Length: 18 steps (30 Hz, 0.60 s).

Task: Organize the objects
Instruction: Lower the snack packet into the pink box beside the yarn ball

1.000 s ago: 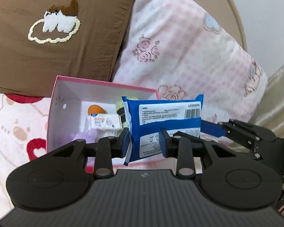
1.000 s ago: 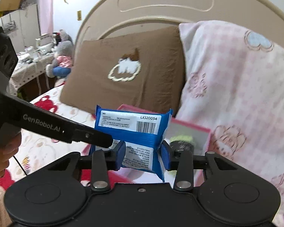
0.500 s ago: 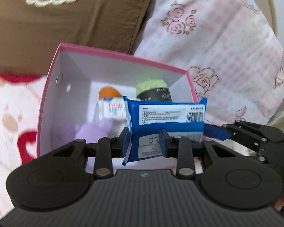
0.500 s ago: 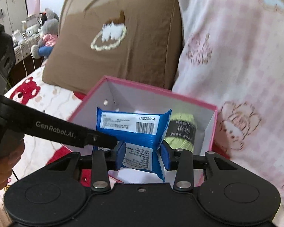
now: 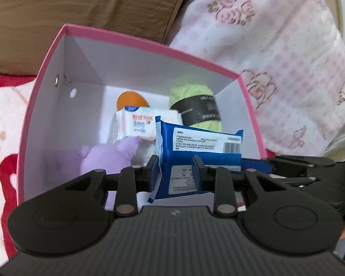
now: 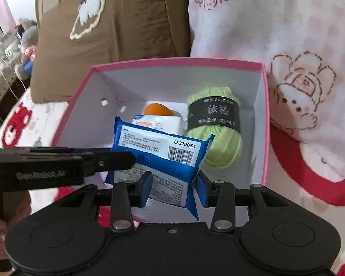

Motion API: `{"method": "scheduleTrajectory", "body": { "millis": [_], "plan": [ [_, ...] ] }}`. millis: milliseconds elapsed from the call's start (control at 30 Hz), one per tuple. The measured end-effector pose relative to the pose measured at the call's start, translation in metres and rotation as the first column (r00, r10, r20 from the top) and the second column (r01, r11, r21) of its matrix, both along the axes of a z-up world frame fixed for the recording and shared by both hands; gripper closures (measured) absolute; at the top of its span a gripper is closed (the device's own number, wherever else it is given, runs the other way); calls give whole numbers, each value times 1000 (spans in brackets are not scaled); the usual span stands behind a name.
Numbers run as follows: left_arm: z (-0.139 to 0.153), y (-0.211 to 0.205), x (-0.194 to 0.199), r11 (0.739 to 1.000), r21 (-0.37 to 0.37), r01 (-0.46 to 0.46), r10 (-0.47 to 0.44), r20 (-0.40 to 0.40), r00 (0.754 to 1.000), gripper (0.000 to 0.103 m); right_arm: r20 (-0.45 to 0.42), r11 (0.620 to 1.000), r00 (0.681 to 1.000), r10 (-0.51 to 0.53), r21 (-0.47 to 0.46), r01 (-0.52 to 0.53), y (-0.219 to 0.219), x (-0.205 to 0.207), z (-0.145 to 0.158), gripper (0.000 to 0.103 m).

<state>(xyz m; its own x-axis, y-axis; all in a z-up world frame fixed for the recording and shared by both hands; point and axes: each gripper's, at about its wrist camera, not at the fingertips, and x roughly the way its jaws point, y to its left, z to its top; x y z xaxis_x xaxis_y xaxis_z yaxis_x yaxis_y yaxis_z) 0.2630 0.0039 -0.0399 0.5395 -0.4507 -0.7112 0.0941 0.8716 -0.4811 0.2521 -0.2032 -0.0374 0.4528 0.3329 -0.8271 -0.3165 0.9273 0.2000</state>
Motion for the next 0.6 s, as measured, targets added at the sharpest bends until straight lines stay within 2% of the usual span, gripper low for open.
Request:
{"method": "scheduleTrajectory", "body": {
  "millis": [200, 467, 600],
  "plan": [
    [-13, -13, 2, 997, 79, 3, -1, -33, 999, 78, -9, 999, 1000, 26, -39, -26, 4, 2, -11, 58],
    [-28, -16, 7, 993, 120, -21, 27, -44, 999, 79, -42, 998, 998, 45, -50, -47, 7, 9, -30, 59],
    [-32, -18, 10, 990, 141, 1, 6, -46, 999, 79, -37, 994, 998, 59, -85, -62, 14, 11, -37, 59]
  ]
}}
